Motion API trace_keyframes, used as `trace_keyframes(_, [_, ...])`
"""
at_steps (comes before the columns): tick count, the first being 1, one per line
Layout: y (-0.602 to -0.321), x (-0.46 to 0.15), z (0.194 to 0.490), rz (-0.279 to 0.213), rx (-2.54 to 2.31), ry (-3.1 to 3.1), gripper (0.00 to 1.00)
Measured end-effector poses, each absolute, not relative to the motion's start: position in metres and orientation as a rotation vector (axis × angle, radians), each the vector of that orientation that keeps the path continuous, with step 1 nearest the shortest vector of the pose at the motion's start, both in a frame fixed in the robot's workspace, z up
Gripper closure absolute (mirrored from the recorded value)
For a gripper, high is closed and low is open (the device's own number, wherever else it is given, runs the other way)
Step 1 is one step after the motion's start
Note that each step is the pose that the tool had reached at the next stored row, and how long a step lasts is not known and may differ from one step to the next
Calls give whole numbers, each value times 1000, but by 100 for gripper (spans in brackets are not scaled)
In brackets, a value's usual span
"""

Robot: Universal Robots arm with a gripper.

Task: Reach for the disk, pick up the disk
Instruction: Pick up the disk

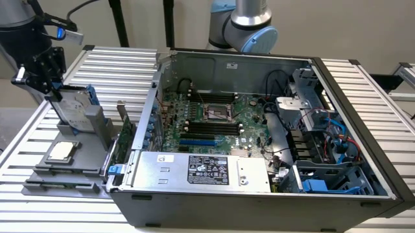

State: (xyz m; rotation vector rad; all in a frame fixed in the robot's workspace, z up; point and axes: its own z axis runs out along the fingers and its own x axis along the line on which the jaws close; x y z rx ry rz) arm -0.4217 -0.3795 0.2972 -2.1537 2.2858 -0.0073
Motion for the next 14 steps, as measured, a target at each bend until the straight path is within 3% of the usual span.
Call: trace_keyframes(14, [-380,-415,339,-7,-2158,2282,67])
